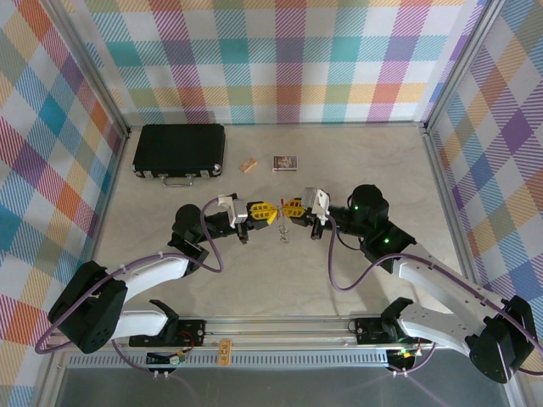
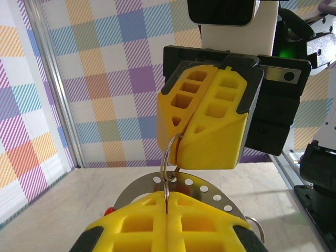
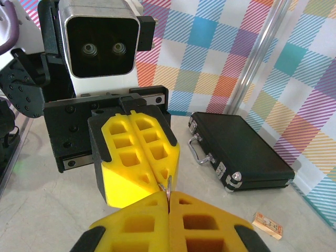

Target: Put the keys on the keyring

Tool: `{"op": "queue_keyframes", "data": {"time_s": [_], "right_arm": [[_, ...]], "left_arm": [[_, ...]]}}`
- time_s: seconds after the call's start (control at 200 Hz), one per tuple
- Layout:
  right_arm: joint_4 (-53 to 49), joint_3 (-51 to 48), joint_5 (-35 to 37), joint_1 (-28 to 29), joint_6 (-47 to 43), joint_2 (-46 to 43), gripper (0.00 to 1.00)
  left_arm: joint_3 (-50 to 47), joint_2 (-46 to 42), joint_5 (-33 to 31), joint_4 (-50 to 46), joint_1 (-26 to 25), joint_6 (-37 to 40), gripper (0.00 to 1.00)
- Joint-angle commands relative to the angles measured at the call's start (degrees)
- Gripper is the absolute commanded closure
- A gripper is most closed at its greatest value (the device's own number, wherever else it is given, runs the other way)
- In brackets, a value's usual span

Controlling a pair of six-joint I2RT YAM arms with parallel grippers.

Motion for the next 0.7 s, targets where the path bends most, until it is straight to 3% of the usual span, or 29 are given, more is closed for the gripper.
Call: {"op": "queue_keyframes", "data": {"time_s": [0.0,0.695], "right_arm": [[-1.9,0.3,-1.9,0.6,-1.4,0.7,1.00],[-4.9,-0.1,-1.4,1.0,-1.3,1.0,1.00]], "left_arm": [[1.4,-2.0,0.5,2.1,-0.4,-0.1,1.00],[1.3,-2.4,0.6,2.1,-0.4,0.0,1.00]]}}
